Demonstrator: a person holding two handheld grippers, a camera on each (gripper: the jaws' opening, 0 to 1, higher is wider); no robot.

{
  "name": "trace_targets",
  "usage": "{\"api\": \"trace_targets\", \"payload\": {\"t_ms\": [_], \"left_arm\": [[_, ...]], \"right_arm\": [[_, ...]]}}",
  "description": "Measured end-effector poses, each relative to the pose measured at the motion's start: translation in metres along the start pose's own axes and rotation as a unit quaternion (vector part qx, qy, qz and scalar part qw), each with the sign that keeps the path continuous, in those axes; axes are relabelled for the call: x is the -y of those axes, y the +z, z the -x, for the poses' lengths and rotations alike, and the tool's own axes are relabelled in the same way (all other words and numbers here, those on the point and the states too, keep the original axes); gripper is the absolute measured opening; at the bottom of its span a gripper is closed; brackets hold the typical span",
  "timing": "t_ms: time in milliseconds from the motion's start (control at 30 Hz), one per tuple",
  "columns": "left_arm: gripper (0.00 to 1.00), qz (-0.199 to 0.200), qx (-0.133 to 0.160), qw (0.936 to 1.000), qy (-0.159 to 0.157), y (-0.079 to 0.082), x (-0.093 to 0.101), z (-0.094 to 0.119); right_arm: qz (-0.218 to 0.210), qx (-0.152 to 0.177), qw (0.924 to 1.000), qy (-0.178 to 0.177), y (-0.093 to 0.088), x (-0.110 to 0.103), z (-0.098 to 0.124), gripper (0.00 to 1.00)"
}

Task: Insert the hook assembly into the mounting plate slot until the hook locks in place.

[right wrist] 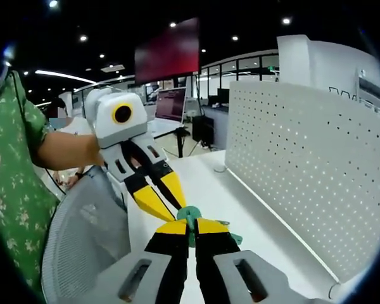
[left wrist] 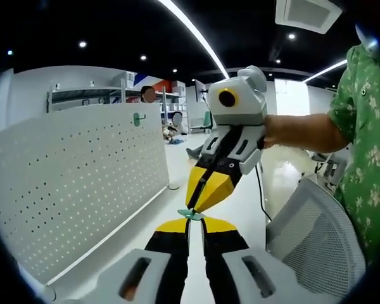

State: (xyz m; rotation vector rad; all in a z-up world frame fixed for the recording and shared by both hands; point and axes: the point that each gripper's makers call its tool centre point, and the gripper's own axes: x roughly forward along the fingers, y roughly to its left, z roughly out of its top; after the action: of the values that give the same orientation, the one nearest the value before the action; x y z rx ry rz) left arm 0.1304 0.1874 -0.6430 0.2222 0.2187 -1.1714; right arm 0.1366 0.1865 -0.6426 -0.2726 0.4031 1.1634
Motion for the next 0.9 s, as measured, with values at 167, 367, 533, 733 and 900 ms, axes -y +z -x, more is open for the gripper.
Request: {"api": "trace_targets", "payload": {"t_ms": [167,367,533,733,900], "left_arm": [[0.08,0.003,0.008,1.0,0.003,0.003,0.0,0.001],[0.11,0.014,0.006,0.9999,0.007,0.0,-0.002,0.002],[0.15,0.032,0.019,0.9993,0.009,0.005,-0.002,0.002],[0.19,0.045,0.025,0.9985,0.016,0.01,-0.003,0.003],[0.19,0.041,0.02,0.9988,0.021,0.008,-0.005,0.003]], "right_arm": [[-0.015,0.016,0.9997,-0.01,0.003,0.004,0.003,0.01],[-0.046,0.051,0.9976,-0.005,0.013,0.001,0.007,0.01],[-0.056,0.06,0.9966,-0.009,0.011,0.0,0.003,0.01],[-0.062,0.071,0.9952,-0.025,0.011,0.003,0.0,0.01],[-0.067,0.077,0.9944,-0.029,0.012,0.004,-0.001,0.01]]}}
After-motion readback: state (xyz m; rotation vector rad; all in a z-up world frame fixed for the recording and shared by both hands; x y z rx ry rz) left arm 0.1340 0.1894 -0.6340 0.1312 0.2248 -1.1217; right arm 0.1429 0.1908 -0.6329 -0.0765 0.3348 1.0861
